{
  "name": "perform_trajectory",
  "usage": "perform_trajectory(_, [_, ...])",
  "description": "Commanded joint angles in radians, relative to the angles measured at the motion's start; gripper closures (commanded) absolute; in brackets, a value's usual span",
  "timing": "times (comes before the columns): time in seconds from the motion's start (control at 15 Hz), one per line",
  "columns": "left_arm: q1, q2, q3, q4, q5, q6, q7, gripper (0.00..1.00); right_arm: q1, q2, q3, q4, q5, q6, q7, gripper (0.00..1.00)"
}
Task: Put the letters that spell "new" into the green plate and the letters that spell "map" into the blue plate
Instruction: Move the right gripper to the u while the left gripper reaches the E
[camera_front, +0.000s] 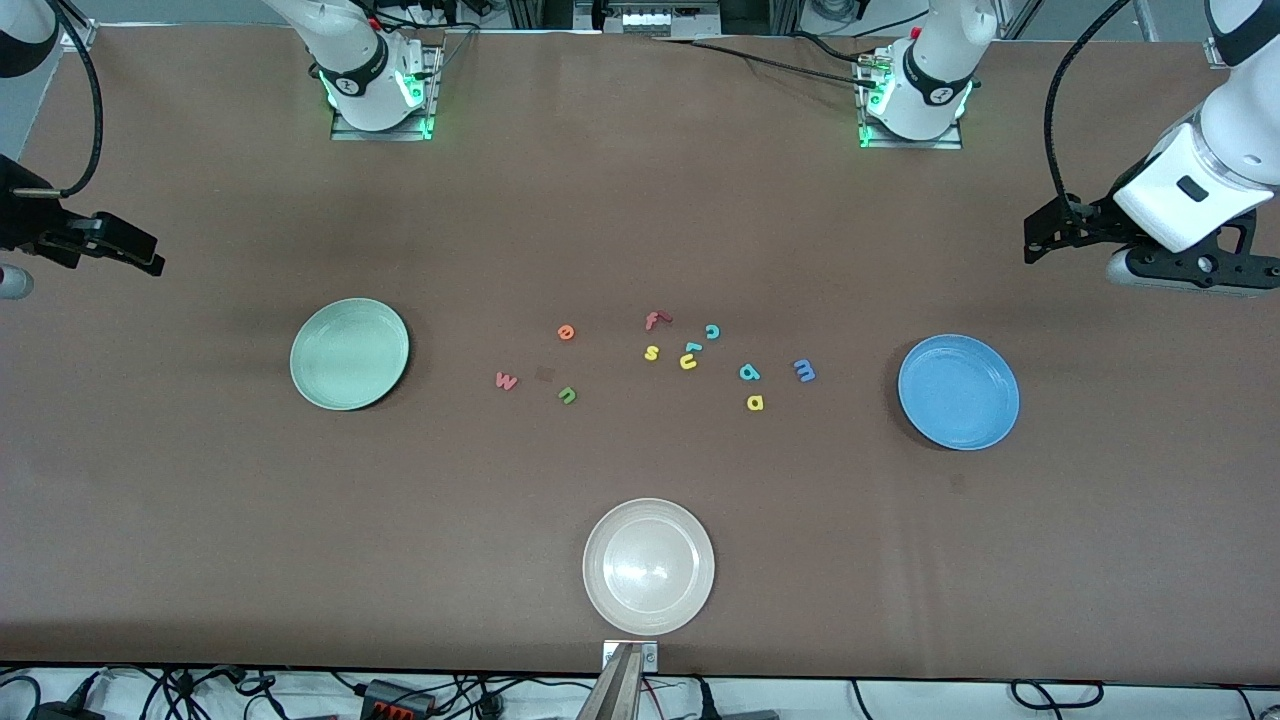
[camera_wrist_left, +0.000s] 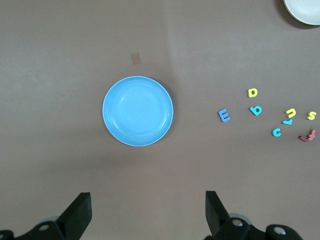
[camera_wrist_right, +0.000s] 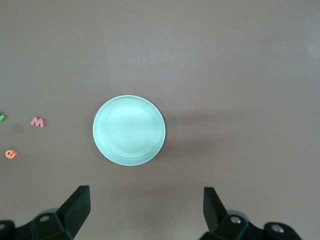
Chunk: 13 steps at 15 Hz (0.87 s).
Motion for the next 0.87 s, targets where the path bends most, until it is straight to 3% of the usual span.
perform_trajectory(0.0, [0.004,0.007,-0.003,0.024,0.002,-0.010,0.015,0.00,-0.012,-0.008,0.010,-0.009,-0.012,0.008,0.003,0.00])
perform_trajectory(0.53, [0.006,0.009,-0.003,0.027,-0.007,-0.012,0.012,0.00,0.006,0.014,0.015,-0.010,-0.012,-0.002,0.001,0.00])
perform_trajectory(0.8, [-0.005,0.021,-0.008,0.024,-0.011,-0.015,0.012,0.00,0.067,0.064,0.015,-0.012,-0.008,0.011,0.026,0.00])
